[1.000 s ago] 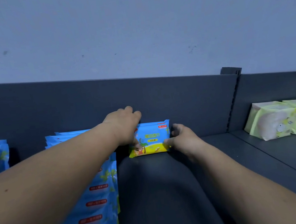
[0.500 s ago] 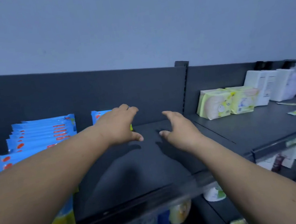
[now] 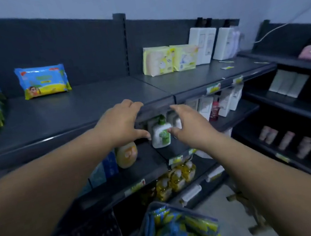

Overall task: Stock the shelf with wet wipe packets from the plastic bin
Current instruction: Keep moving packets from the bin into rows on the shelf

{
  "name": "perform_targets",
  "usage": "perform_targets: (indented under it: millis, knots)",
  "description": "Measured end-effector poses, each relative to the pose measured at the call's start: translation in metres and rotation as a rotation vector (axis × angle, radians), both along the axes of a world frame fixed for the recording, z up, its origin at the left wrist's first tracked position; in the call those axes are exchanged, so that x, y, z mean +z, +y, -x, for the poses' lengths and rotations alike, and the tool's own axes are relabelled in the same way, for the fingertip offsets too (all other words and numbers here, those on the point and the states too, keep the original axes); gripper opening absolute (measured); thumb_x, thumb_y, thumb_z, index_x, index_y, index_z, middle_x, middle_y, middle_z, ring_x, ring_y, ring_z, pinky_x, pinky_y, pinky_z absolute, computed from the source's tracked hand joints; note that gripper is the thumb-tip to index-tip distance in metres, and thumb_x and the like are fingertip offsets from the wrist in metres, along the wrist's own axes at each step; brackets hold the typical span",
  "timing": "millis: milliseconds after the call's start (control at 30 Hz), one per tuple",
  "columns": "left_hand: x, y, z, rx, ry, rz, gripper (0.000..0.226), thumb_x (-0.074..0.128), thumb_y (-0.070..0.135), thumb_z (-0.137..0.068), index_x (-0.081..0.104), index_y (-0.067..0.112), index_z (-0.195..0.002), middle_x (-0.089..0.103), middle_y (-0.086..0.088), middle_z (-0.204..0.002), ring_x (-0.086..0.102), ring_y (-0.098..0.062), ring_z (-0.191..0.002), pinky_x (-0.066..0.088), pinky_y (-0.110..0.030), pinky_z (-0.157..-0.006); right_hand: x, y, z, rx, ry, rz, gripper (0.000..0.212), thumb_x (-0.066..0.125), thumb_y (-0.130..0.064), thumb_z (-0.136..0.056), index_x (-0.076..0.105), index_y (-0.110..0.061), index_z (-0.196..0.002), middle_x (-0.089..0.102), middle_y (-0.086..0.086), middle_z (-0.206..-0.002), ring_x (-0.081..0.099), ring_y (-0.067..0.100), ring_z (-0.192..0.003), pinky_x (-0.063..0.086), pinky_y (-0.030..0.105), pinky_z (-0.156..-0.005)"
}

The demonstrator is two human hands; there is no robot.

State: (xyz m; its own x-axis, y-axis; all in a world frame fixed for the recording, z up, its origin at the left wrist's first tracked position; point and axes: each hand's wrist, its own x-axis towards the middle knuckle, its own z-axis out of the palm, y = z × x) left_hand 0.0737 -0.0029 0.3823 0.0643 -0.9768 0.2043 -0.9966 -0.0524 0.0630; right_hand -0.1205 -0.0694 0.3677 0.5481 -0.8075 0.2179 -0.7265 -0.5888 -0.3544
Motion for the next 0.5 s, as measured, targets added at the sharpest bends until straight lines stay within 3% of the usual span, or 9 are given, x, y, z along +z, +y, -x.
perform_targets:
  millis: [100,200,300,400,500]
  knots:
    - [-0.018,0.006,0.021,0.050,-0.205,0.092,0.094,0.059,0.071,-0.074,0.029,0.019,-0.147,0.030,-0.009,-0.152,0.021,-0.029,-0.143,0.015,-0.045,-0.118,-0.022,0.011,0.035,-0.011,0.020,-0.034,0.069,0.062,-0.032,-0.091,0.028,-0.018,-0.149,0.031,0.003,-0.153,0.033,0.022,-0.138,0.030,0.032,-0.110]
    - [-0.035,0.009,0.042,0.015,-0.259,0.122,0.090,0.056,0.069,-0.078,0.027,0.019,-0.148,0.022,-0.006,-0.157,0.006,-0.025,-0.148,-0.005,-0.046,-0.118,-0.045,0.017,0.063,-0.026,0.057,-0.071,0.069,0.061,-0.032,-0.092,0.026,-0.019,-0.150,0.030,0.002,-0.154,0.030,0.021,-0.140,0.029,0.033,-0.111]
    - [-0.063,0.010,0.068,-0.068,-0.176,0.054,0.087,0.061,0.064,-0.078,0.031,0.019,-0.146,0.030,-0.006,-0.152,0.020,-0.025,-0.143,0.009,-0.043,-0.117,-0.075,0.021,0.084,-0.040,0.090,-0.086,0.068,0.062,-0.029,-0.091,0.028,-0.015,-0.149,0.032,0.006,-0.153,0.032,0.024,-0.139,0.030,0.034,-0.111]
    - [-0.104,0.014,0.087,-0.122,-0.149,-0.016,0.081,0.065,0.062,-0.073,0.043,0.016,-0.136,0.045,-0.008,-0.137,0.038,-0.028,-0.128,0.026,-0.039,-0.106,-0.113,0.027,0.100,-0.055,0.154,-0.131,0.066,0.063,-0.029,-0.090,0.033,-0.015,-0.147,0.037,0.007,-0.150,0.035,0.026,-0.137,0.033,0.037,-0.111]
    - [-0.150,0.015,0.096,-0.118,-0.118,-0.178,0.086,0.063,0.060,-0.078,0.031,0.016,-0.145,0.035,-0.010,-0.147,0.033,-0.029,-0.134,0.024,-0.040,-0.109,-0.153,0.031,0.112,-0.062,0.199,-0.173,0.062,0.064,-0.027,-0.088,0.038,-0.015,-0.143,0.042,0.008,-0.143,0.042,0.030,-0.130,0.039,0.042,-0.104]
